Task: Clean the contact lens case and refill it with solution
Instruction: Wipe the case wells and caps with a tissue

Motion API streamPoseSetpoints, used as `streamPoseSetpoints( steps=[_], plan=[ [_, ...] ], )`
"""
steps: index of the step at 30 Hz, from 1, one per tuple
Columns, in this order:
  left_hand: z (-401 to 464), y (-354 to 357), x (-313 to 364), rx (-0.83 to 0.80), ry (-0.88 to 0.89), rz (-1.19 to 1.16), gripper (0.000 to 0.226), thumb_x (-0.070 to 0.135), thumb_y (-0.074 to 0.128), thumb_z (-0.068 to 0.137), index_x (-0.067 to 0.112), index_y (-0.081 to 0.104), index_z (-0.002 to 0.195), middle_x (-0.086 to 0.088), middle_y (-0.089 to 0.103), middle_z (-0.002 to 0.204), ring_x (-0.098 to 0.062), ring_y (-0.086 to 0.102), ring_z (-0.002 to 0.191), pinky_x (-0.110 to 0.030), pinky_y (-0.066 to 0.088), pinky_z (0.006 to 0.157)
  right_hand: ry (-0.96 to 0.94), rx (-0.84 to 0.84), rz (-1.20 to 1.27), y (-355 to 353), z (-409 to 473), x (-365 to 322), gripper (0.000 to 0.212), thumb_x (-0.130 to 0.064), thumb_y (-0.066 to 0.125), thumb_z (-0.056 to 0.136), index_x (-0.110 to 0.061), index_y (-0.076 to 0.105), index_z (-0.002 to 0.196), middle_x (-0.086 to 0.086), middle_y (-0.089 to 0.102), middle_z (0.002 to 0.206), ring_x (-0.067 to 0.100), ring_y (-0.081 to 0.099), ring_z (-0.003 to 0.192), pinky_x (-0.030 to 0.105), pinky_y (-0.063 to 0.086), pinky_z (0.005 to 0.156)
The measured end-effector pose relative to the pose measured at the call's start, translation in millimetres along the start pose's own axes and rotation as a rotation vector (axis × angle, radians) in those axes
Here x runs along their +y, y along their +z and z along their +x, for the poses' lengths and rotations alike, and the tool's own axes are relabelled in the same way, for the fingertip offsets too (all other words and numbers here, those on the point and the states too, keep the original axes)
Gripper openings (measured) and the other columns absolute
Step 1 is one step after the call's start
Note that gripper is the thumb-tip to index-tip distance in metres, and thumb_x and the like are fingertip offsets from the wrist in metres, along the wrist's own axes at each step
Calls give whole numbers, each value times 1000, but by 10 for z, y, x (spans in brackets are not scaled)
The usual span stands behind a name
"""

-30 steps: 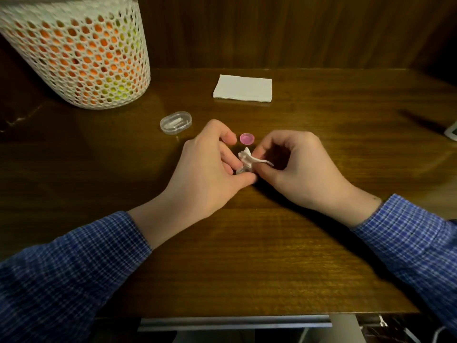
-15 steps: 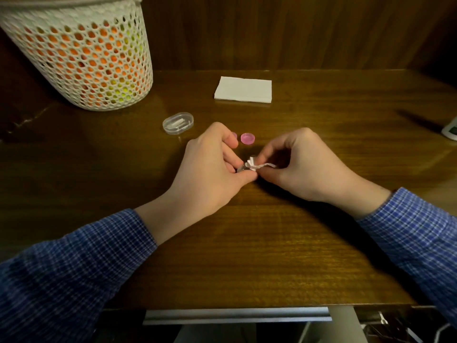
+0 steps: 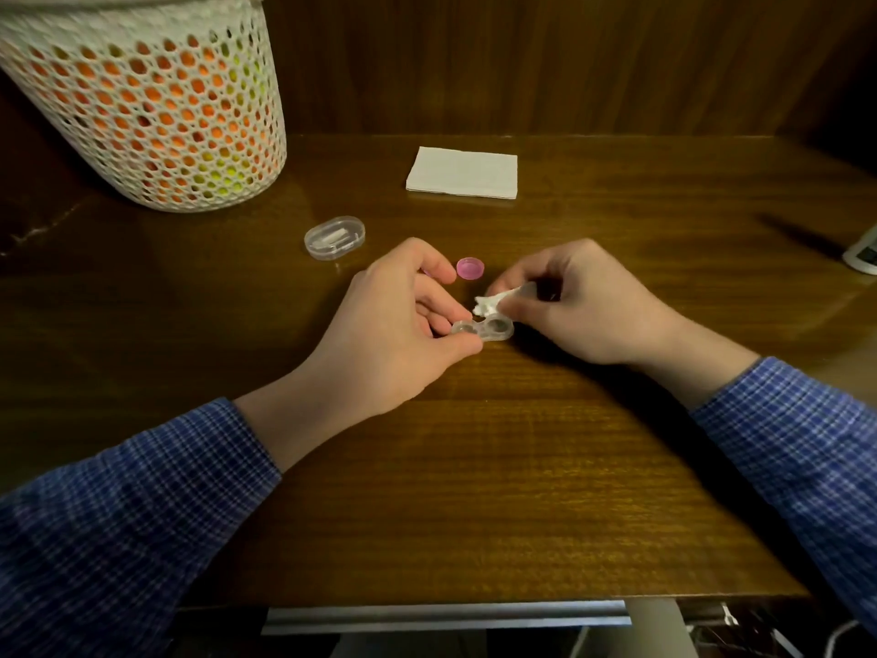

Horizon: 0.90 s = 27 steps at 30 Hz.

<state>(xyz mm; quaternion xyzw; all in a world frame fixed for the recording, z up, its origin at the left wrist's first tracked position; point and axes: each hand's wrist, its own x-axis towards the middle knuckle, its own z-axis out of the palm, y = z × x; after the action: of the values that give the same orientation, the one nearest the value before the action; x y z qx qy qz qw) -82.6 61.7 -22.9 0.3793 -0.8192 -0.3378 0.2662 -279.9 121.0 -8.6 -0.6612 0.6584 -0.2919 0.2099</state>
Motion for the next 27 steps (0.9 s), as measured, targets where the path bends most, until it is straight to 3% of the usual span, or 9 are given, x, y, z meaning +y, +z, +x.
streamPoseSetpoints(
  steps=[7, 9, 11, 13, 16, 18, 22, 27],
  plan=[
    [5, 17, 3, 13, -25, 18, 49, 24, 93, 75, 28, 59, 110, 13, 76, 89, 5, 71, 72, -12, 55, 60, 40, -228, 15, -268, -52, -1, 17, -16, 71, 94, -31, 78, 92, -16, 76, 86, 1, 69, 82, 11, 51, 71],
    [3, 25, 4, 31, -34, 20, 51, 26, 93, 74, 27, 60, 113, 14, 75, 86, 5, 71, 72, -10, 54, 59, 78, -168, 86, -280, -76, 34, 17, -15, 71, 94, -30, 78, 90, -11, 78, 87, 8, 71, 80, 15, 54, 69],
    [0, 32, 8, 45, -33, 15, 53, 29, 93, 73, 28, 59, 114, 14, 75, 84, 5, 70, 72, -10, 54, 60, 131, 11, 184, -208, -79, 54, 17, -16, 71, 94, -30, 77, 88, -5, 78, 83, 11, 69, 71, 18, 54, 62],
    [-8, 42, 18, 58, -23, 21, 54, 33, 94, 72, 30, 58, 113, 15, 75, 82, 5, 70, 73, -9, 54, 61, 119, 116, 180, -91, -59, 46, 18, -17, 71, 95, -33, 75, 88, -12, 75, 77, -1, 67, 69, 10, 49, 59],
    [-22, 80, 29, 91, 4, 64, 54, 36, 93, 72, 33, 54, 110, 16, 72, 79, 10, 68, 75, -5, 51, 62, 94, 64, 39, 14, -27, 2, 15, -22, 71, 96, -36, 74, 92, -18, 72, 89, -3, 66, 83, 9, 49, 68],
    [-33, 107, 28, 116, 17, 82, 54, 37, 92, 73, 32, 55, 112, 18, 70, 77, 13, 66, 77, -3, 50, 62, 109, 25, 27, -23, -34, -3, 14, -24, 73, 94, -35, 75, 85, -13, 74, 82, 1, 68, 81, 11, 51, 63],
    [-36, 118, 20, 130, 23, 82, 60, 38, 92, 73, 28, 57, 121, 19, 68, 76, 15, 65, 78, -2, 50, 63, 80, 134, 266, -43, -99, -6, 11, -20, 77, 90, -30, 77, 85, -16, 76, 84, 1, 70, 79, 10, 53, 64],
    [-32, 123, 15, 138, 31, 82, 65, 38, 94, 70, 26, 57, 122, 16, 71, 78, 11, 67, 76, -7, 53, 63, -16, 167, 124, 199, -72, -73, 9, -20, 77, 90, -28, 76, 87, -16, 73, 87, -6, 67, 83, 16, 50, 79]
  ],
)
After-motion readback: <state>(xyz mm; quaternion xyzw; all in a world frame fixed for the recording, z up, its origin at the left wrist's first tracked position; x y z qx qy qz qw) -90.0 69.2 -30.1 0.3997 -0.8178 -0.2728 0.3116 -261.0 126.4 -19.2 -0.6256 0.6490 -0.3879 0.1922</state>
